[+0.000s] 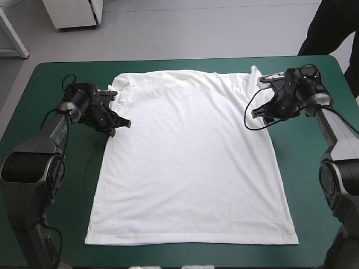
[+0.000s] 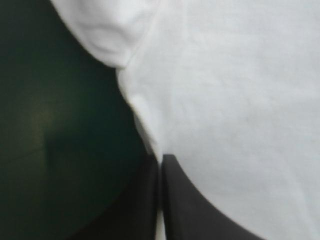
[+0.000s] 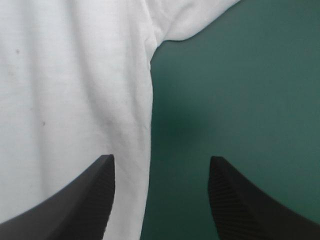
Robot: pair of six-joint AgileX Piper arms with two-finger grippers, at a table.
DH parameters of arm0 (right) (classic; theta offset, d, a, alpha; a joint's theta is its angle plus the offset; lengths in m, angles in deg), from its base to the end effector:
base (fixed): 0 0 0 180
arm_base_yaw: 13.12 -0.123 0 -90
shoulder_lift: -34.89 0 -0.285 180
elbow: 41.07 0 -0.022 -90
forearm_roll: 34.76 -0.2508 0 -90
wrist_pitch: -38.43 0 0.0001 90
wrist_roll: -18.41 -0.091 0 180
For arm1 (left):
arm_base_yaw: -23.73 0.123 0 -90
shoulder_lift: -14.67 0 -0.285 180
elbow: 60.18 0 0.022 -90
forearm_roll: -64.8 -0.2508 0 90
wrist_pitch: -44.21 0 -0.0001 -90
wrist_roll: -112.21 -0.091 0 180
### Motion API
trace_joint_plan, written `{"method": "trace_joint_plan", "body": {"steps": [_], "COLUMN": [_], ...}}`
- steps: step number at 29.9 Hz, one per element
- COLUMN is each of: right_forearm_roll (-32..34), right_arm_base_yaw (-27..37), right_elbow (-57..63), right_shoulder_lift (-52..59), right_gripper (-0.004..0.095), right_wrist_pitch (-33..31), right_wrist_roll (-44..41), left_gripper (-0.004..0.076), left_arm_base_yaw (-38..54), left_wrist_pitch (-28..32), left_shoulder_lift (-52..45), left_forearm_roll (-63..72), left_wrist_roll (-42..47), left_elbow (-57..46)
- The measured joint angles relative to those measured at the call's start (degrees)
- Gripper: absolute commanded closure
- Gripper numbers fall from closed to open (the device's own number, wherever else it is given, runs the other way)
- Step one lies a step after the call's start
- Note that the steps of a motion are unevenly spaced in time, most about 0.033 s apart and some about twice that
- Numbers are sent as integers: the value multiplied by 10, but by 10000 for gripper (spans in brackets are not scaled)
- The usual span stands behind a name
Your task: Fold the cloth
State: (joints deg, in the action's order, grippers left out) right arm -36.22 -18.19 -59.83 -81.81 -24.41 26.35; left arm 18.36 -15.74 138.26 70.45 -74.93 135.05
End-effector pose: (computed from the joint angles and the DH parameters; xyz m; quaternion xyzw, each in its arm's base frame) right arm 0.4076 0.0382 0.2788 -0.1079 0.9800 0.0080 0.1672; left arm 0.4185 -0.0471 0.2135 0.0882 0.9899 -0.0434 0.1024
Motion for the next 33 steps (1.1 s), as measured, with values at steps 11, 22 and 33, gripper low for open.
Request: {"method": "trace_joint_plan", "body": {"steps": [11, 22, 33], "right_forearm_roll": [-36, -70, -121], "right_arm_base_yaw": [0, 1, 1], "right_elbow": [-29, -35, -46], "right_shoulder_lift": [-69, -105, -113], "right_gripper": [382, 776, 921], "right_wrist_pitch": [4, -9, -30], "right_wrist_roll": [11, 26, 50], "left_gripper": [733, 733, 733], "left_arm_base_yaw": [1, 3, 4], "left_wrist_pitch": [-1, -1, -1], "left_shoulder_lift": [1, 2, -4], "left_forearm_roll": [10, 15, 36], "left_wrist_roll": [-24, -29, -48], "left_elbow": [0, 0, -2]}}
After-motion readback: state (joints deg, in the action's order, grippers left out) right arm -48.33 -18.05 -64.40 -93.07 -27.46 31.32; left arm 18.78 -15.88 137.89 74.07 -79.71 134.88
